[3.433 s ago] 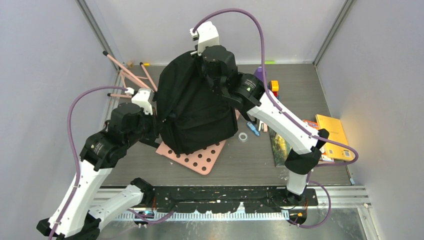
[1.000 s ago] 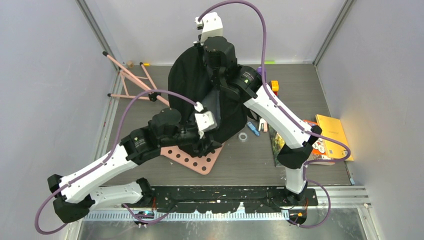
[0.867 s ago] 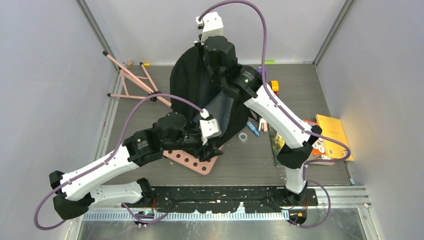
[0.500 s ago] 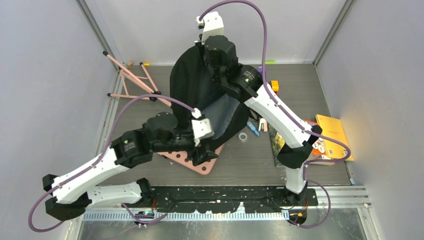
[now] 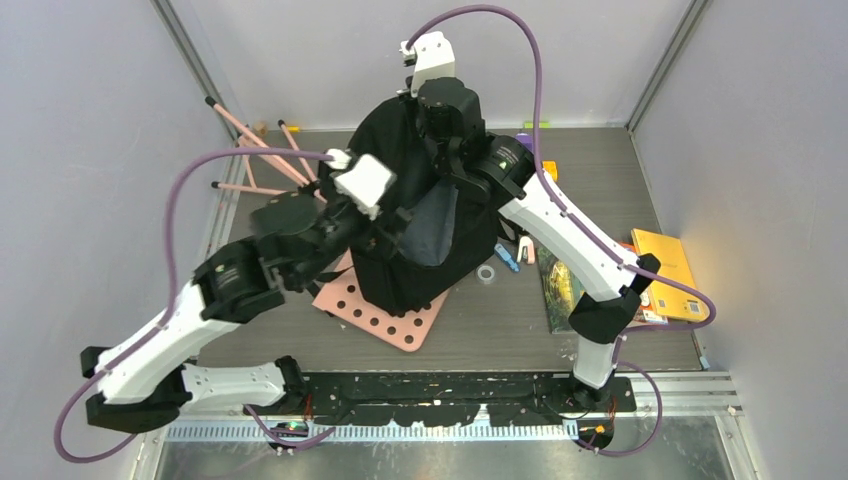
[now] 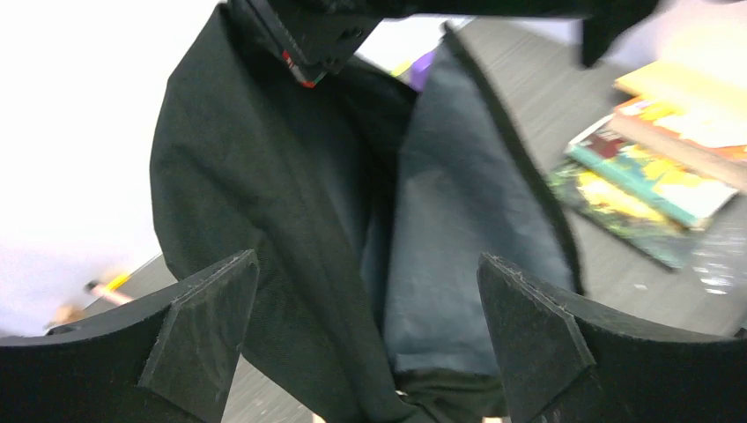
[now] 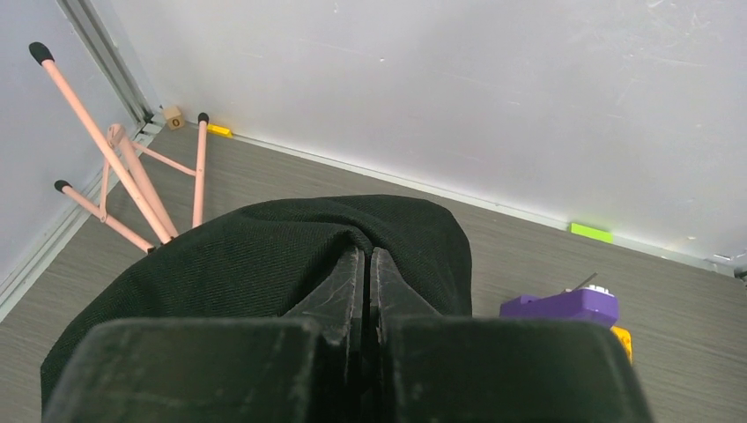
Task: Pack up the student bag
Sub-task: Unzip the student bag at the center of the board.
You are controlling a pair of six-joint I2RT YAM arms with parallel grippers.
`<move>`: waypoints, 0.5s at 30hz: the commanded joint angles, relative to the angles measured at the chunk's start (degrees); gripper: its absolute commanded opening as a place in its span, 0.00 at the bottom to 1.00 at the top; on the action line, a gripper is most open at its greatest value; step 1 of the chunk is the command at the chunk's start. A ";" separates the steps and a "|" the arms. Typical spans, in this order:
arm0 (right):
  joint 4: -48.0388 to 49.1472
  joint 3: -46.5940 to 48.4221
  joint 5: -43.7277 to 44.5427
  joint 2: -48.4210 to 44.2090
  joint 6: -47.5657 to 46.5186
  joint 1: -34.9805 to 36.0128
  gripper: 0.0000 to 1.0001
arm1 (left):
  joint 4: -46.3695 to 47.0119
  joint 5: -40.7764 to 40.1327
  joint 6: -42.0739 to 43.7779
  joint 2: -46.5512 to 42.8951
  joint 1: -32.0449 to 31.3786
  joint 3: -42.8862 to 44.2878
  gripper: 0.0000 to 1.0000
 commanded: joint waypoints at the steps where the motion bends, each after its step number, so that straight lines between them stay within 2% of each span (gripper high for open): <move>1: 2.26 -0.01 -0.34 -3.74 2.06 -0.17 0.00 | 4.90 -15.76 5.77 6.64 -0.22 0.06 0.99; 5: 2.14 -0.01 -0.70 -3.88 2.51 -0.22 0.00 | 12.67 -22.95 10.15 9.81 -0.21 -1.69 1.00; 11: 2.69 -1.95 -0.97 -5.24 3.10 -0.08 0.00 | 27.81 -35.52 22.51 12.13 -0.14 -7.26 1.00; 15: 3.65 -3.81 -0.68 -6.43 2.84 -0.09 0.00 | 31.42 -35.14 21.88 9.87 0.00 -10.41 1.00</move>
